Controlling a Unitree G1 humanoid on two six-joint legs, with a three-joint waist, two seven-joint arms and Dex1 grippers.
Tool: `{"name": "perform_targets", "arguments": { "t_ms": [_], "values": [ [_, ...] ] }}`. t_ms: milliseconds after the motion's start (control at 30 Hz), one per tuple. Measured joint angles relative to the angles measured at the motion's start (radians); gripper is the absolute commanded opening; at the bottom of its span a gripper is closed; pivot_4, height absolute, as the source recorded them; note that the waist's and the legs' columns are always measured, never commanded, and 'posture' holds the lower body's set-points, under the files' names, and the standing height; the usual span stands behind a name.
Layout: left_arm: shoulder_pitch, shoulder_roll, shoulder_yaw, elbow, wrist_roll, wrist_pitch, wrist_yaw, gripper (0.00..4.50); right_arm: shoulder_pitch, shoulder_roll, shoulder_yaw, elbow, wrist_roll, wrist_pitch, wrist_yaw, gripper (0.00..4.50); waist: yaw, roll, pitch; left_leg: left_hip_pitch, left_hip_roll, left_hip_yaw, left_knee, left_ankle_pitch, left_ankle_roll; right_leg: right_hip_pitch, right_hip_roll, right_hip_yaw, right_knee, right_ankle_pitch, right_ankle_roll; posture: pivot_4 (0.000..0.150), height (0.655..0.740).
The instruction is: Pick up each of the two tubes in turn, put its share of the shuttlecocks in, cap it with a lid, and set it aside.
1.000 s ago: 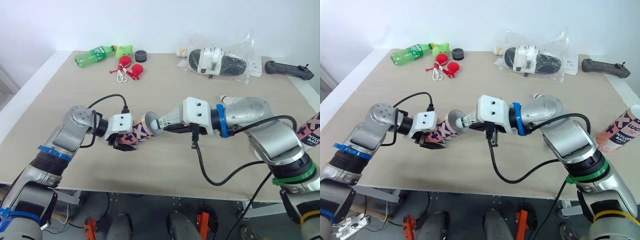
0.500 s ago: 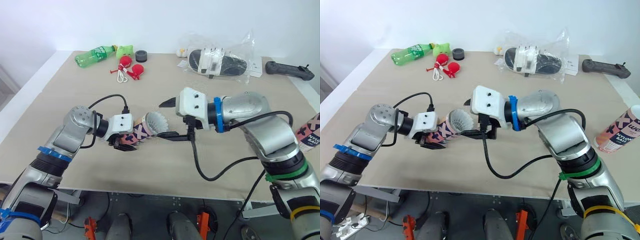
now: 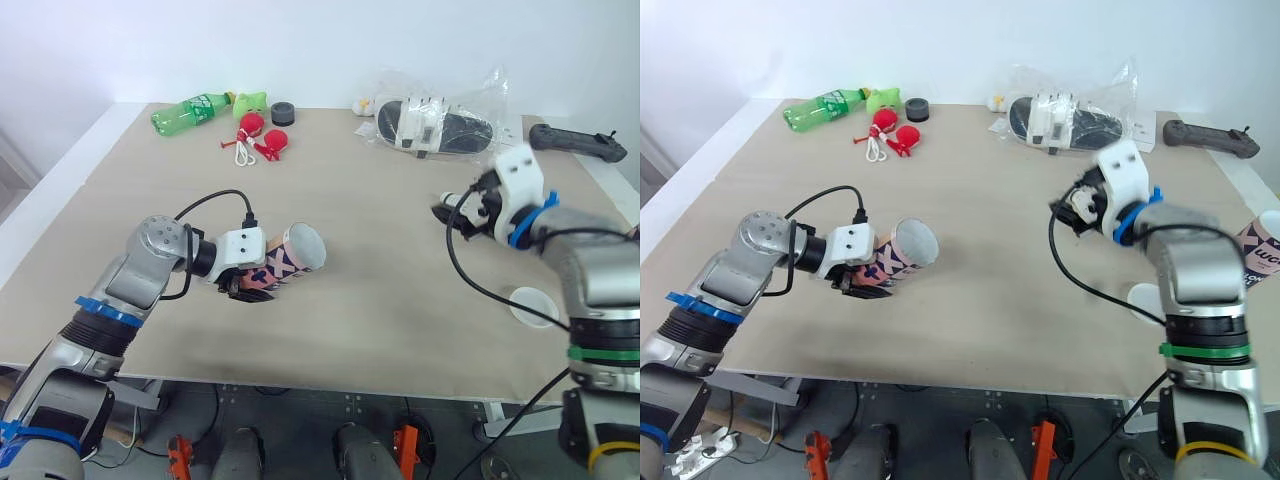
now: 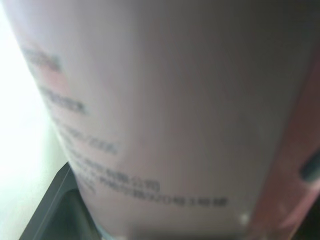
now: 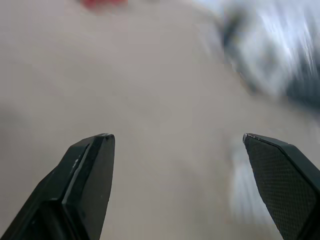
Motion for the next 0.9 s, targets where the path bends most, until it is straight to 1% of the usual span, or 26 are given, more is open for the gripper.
{"name": "perform_targets", "arguments": {
  "t_ms": [67,200,467,667,700,733,767,900],
  "values": [
    [0.0,0.002,0.001,-0.003,0.0,0.001,-0.003,3.13,0.009,0.031,-0.01,0.09,-0.021,-0.023,-0.063,4.41,-0.001,0.002,0.001,0.0,0.0,0.0,-0.001,0.0,0.0,-0.001,0.0,0.0,0.0,0.0,0.0,0.15,0.74],
    [0.004,0.003,0.001,-0.01,0.0,0.004,-0.002,3.13,-0.014,0.07,-0.036,0.19,-0.031,-0.094,-0.121,4.41,-0.002,0.003,0.001,0.0,0.0,0.0,-0.001,0.0,0.0,0.0,0.0,0.0,0.0,0.0,0.0,0.15,0.74],
    [0.014,0.01,0.004,-0.029,-0.001,0.011,0.0,3.13,-0.148,0.145,-0.034,0.49,-0.057,-0.3,-0.166,4.41,-0.005,0.003,0.001,0.001,0.0,0.0,-0.002,0.0,0.0,0.0,0.0,0.0,0.0,0.0,0.0,0.15,0.74],
    [0.015,0.012,0.006,-0.033,-0.001,0.022,0.0,3.13,-0.275,0.204,-0.032,0.777,-0.084,-0.483,-0.203,4.41,-0.008,0.003,0.001,0.001,0.0,0.0,-0.003,0.0,0.0,0.0,0.0,0.0,0.0,0.0,-0.001,0.15,0.74],
    [0.015,0.012,0.006,-0.034,-0.002,0.023,0.0,3.13,-0.282,0.208,-0.031,0.799,-0.089,-0.499,-0.205,3.9,-0.008,0.003,0.001,0.001,0.0,0.0,-0.003,0.0,0.0,0.0,0.0,0.0,0.0,0.0,0.0,0.15,0.74],
    [0.016,0.012,0.006,-0.035,-0.002,0.024,-0.001,3.13,-0.297,0.212,-0.032,0.841,-0.094,-0.527,-0.209,3.62,-0.008,0.003,0.001,0.001,0.0,0.0,-0.003,0.0,0.0,0.0,0.0,0.0,0.0,0.0,-0.001,0.15,0.74],
    [0.016,0.012,0.006,-0.036,-0.002,0.025,-0.001,3.13,-0.309,0.214,-0.032,0.876,-0.099,-0.549,-0.214,3.18,-0.008,0.003,0.001,0.001,0.0,0.0,-0.003,0.0,0.0,0.0,0.0,0.0,0.0,0.0,-0.001,0.15,0.74],
    [0.016,0.014,0.006,-0.037,-0.003,0.029,-0.001,3.13,-0.331,0.219,-0.031,0.966,-0.116,-0.613,-0.224,1.24,-0.008,0.003,0.001,0.001,0.0,0.0,-0.003,0.0,0.0,0.0,0.0,0.0,0.0,0.0,-0.001,0.15,0.74]
  ]
}}
